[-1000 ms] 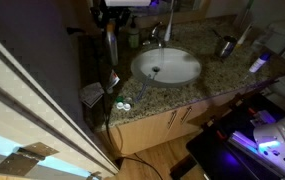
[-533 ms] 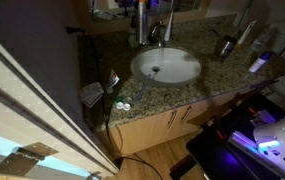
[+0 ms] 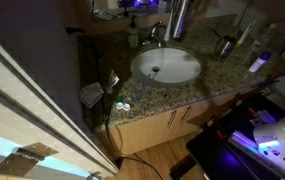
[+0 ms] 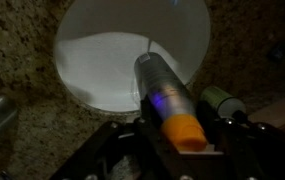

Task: Move the spray bottle to the right

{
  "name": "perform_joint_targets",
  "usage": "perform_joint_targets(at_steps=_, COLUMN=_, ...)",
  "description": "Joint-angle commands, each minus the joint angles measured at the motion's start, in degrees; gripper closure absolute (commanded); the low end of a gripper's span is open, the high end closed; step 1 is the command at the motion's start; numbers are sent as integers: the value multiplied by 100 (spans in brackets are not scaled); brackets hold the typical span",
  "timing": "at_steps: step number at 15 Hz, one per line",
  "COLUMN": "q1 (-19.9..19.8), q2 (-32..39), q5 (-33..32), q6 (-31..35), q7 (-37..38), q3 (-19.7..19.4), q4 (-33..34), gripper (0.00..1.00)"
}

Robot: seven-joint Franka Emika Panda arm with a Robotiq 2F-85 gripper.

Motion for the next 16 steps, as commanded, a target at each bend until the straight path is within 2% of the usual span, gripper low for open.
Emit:
perform_joint_targets(at_steps=1, q1=-252, q2=-167, q5=89, q6=-10, q7=-28, q3=152, q4=-155, gripper=50)
perform_joint_targets(at_steps=2, q1=-279, q2=-287, q5=120, q6=5, q7=-32, q3=149, q4=-277, gripper=50)
perform_joint_targets(at_steps=3, q1=-385, q2=-218, q5=7, q6=72, q7=134, q3=89, q4=-298, gripper=75)
perform_joint_targets(at_steps=5, q1=-655, q2=-210, q5=-302, q6=310, q7=539, q3=-69, q4=-418, gripper=75)
perform_joint_targets(at_steps=11, q1=-1554, q2=104, q5=-731, q6=1018, q7=1052, q3=-756, q4=-407, gripper=75)
perform_joint_targets(at_steps=14, q1=-1826, q2=542, q5=-1004, q6=1437, q7=1718, q3=-994, q4=-339, gripper=75)
perform_joint_targets(at_steps=15, q1=-1853, q2=665, q5=-887, q6=1539, q7=1968, q3=-1053, q4=-323, gripper=75)
perform_joint_targets(at_steps=16, q1=-1783, q2=412, q5=-885, q6=1288, q7=1561, q3=-1022, q4=-404, gripper=50)
